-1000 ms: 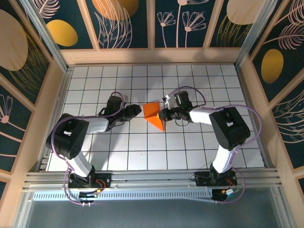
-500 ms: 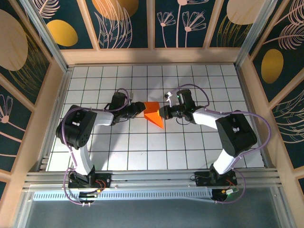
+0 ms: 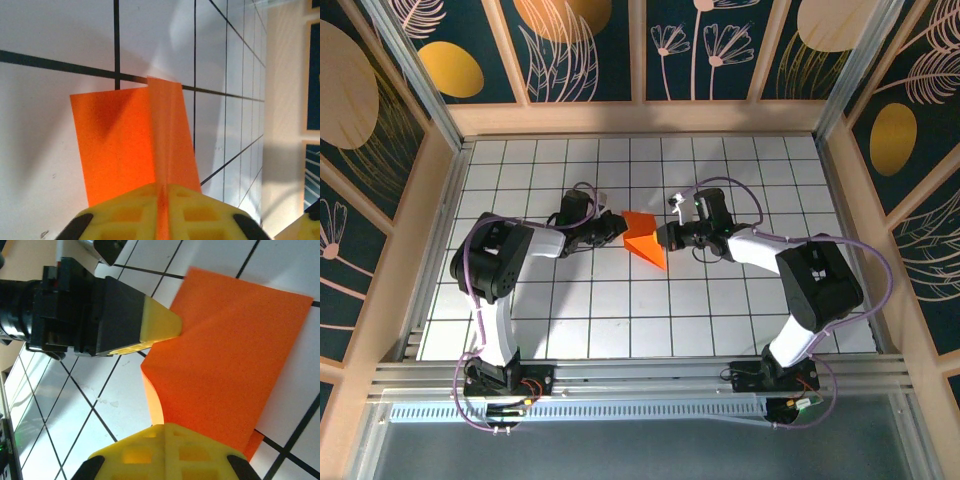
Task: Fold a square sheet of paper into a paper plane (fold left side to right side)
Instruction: Fourth fold the wing at the center of the table.
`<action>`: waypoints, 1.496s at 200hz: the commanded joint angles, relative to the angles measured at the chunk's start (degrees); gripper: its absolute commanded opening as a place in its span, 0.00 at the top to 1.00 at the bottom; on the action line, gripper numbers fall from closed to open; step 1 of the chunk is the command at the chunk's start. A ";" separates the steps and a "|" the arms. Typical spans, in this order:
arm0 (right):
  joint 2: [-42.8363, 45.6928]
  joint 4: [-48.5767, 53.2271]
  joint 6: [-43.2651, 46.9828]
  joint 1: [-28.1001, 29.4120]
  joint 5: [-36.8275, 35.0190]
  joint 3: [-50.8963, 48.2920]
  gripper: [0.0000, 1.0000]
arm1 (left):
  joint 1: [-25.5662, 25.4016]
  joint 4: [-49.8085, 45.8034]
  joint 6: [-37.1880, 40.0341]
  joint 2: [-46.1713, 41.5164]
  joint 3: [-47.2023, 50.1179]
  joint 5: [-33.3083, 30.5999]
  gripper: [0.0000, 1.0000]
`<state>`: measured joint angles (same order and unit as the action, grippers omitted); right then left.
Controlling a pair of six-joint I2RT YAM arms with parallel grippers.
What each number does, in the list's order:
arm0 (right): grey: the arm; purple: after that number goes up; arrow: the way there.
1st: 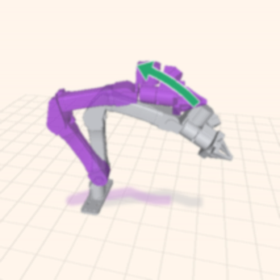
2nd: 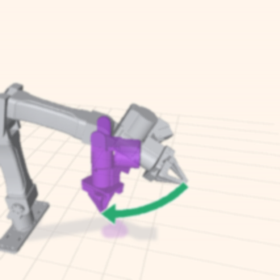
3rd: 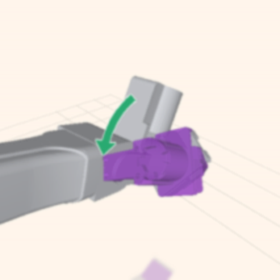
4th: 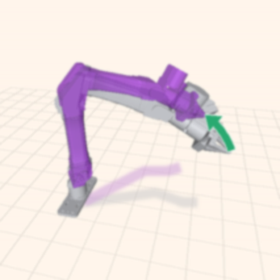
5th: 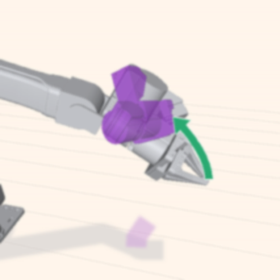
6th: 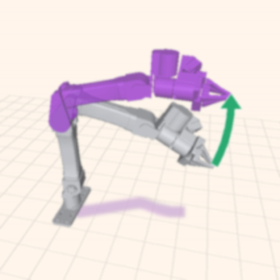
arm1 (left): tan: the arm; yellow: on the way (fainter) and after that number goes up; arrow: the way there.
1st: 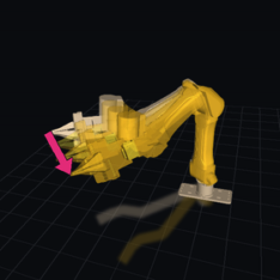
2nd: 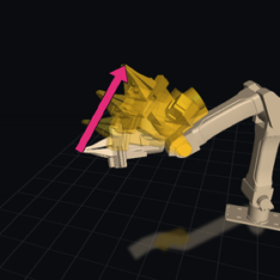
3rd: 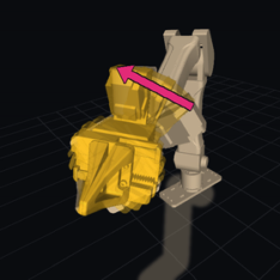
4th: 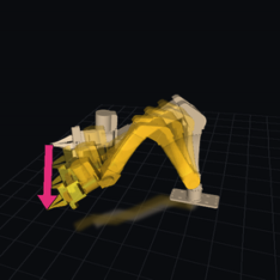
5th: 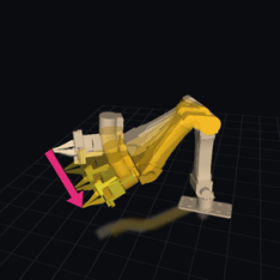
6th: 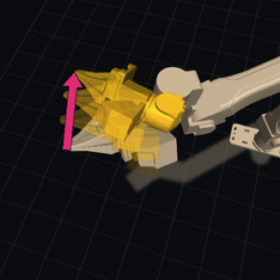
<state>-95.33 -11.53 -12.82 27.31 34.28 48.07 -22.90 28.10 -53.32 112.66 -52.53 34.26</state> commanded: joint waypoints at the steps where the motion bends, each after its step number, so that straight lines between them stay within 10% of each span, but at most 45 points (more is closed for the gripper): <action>1: 1.63 2.26 0.33 -0.43 -3.76 -0.03 0.78 | 0.30 0.59 0.76 0.41 -0.76 1.16 0.97; 33: 4.86 9.79 0.90 0.08 -12.04 2.39 0.55 | 0.21 0.21 -0.40 -1.20 0.37 1.11 0.98; 88: 8.05 27.76 2.19 12.28 -44.36 9.67 0.51 | -0.47 -1.56 -1.93 -3.85 1.70 0.12 0.99; 188: -3.17 32.31 -6.79 30.69 -58.83 14.34 0.41 | -2.89 -3.51 -4.16 -6.78 2.27 -2.47 1.00; 299: -9.74 30.71 -6.76 31.84 -65.75 15.21 0.48 | -3.64 -3.82 -4.47 -7.46 2.48 -2.50 1.00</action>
<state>-103.85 19.11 -18.41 58.94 -28.71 61.89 -26.04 25.23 -57.14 107.18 -50.50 32.08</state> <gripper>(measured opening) 0.532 0.043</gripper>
